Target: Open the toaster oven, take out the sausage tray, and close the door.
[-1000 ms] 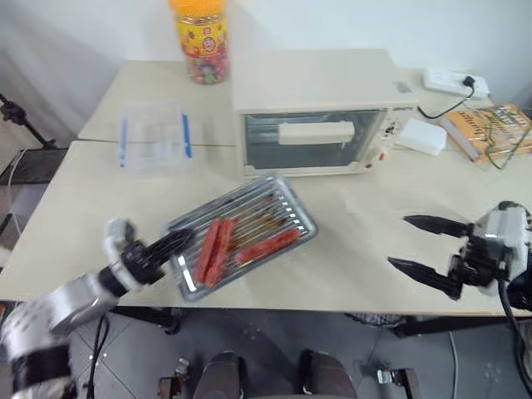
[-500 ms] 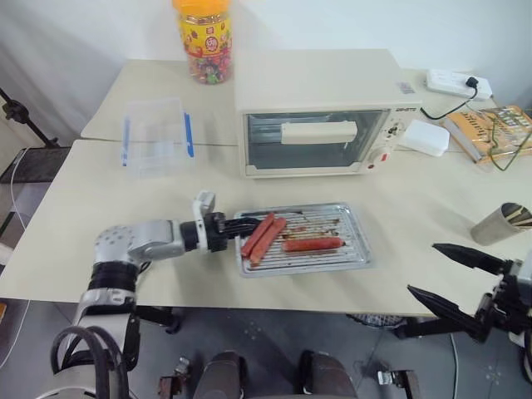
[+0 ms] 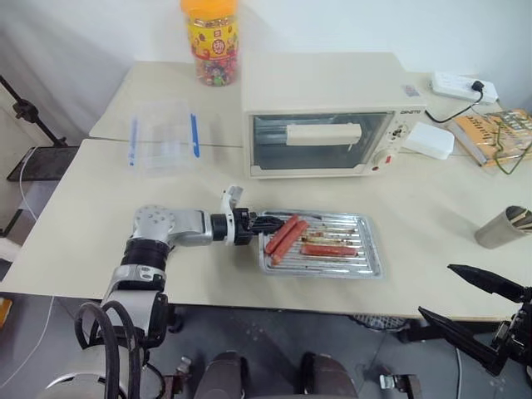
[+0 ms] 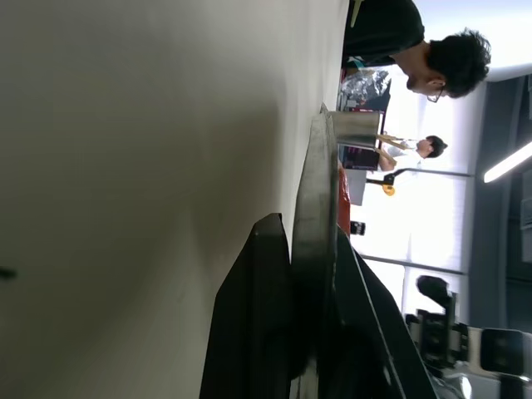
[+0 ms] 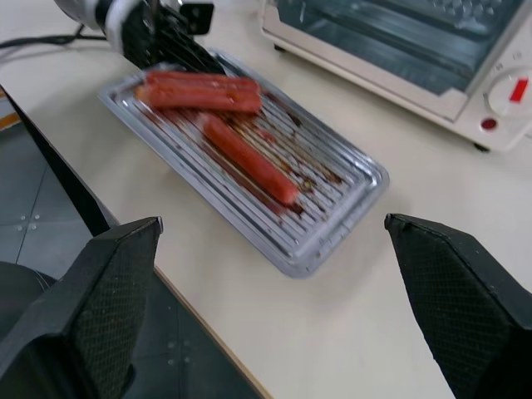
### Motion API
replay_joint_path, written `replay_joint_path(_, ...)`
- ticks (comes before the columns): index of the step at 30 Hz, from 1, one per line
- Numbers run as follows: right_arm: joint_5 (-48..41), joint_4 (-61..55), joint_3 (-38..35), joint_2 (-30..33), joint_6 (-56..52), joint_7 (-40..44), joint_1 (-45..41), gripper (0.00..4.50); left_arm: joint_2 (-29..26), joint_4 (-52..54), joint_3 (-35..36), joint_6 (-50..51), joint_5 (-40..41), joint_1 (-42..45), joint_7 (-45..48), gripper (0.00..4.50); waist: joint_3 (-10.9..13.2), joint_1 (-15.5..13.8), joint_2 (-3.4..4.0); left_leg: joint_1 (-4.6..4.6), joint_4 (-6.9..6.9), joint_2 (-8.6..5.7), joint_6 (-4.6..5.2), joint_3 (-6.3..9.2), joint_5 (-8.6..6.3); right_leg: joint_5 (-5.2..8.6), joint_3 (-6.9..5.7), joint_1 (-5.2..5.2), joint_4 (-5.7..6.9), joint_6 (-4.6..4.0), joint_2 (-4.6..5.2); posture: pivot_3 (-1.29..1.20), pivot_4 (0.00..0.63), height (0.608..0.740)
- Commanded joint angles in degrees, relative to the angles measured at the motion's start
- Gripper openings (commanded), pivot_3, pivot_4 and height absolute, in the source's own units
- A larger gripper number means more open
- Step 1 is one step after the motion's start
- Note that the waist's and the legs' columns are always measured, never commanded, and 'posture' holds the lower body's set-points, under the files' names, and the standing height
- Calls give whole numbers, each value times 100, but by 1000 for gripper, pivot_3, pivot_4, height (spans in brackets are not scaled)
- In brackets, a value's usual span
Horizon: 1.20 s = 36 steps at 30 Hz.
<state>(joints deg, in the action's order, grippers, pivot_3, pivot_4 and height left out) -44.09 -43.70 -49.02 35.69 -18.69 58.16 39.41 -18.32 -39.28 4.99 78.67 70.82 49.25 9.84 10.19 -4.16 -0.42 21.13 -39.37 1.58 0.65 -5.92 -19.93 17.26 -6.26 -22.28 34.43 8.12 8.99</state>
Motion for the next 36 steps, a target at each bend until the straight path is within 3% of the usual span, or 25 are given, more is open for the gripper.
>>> replay_joint_path(1, -99, -77, -99, 34, 110, -27, 18, 4500, 112, 17, -23, -74, -504, -54, 457, 1497, 0, 4, 0, 0, 0, 1, 0, 2, 0, 0, 0, -1, 0, 0, 0, 0, 150, 740)
replay_joint_path(6, -30, 102, 35, 143, 127, -3, -179, 4500, 67, 448, 176, -123, -968, -194, 773, 3077, 1, 24, -2, 7, 4, 2, 2, 5, 1, -1, 1, -8, 19, 0, -1, 0, 150, 740)
replay_joint_path(11, 129, 401, 321, 306, 183, 116, -470, 4500, -553, 1497, -61, -187, -1453, -517, 1438, 4470, 2, 151, -5, 5, 6, 10, 1, 10, 2, -1, 1, -9, 22, 0, -9, 0, 150, 740)
replay_joint_path(13, 166, 495, 420, 355, 204, 158, -552, 4500, -648, 1698, 46, -207, -1520, -584, 1519, 4470, 0, 222, -2, 0, 15, 17, -1, 11, 3, 0, 9, -12, 22, -2, -17, 0, 150, 740)
replay_joint_path(15, 249, 681, 594, 455, 257, 246, -717, 4500, -1113, 2322, -140, -660, -1814, -810, 2073, 4470, 1, 275, -4, -1, 18, 17, -2, 11, 4, 1, 10, -16, 24, -4, -18, 0, 150, 740)
replay_joint_path(18, 668, 1161, 978, 575, 631, 151, -1414, 4500, -2383, 3347, -115, -2178, -2432, -1707, 3766, 4470, 8, 452, -16, 0, 22, 29, -5, 1, 4, 2, 22, -27, 24, -7, -32, 0, 150, 740)
replay_joint_path(20, 739, 1337, 1127, 534, 819, 204, -1682, 4500, -2830, 3542, -11, -3545, -2896, -2342, 4786, 4470, 6, 450, -5, 0, 29, 38, -15, -15, 1, 10, 30, -44, 31, -21, -38, 0, 150, 740)
replay_joint_path(23, 858, 1615, 1353, 543, 1002, 315, -1926, 4500, -2944, 3388, 525, -6231, -3680, -3192, 5762, 4470, 5, 385, 17, 3, 37, 38, -21, -43, -4, 12, 26, -48, 19, -25, -37, 0, 150, 740)
replay_joint_path(27, 125, 1670, 1433, 841, 618, 746, -2269, 4500, -3050, 3413, 880, -7563, -4028, -3650, 6279, 4470, 8, 252, 11, 17, 21, 38, -15, -53, -8, 9, 19, -44, 14, -23, -27, 0, 150, 740)
replay_joint_path(36, 76, 1631, 1695, 928, 688, 1138, -2450, 4500, -3062, 4375, 1423, -7610, -3675, -4483, 6569, 4470, 7, 279, 8, 9, 22, 46, 3, -20, -17, -2, 22, -40, 11, -21, -29, 0, 150, 740)
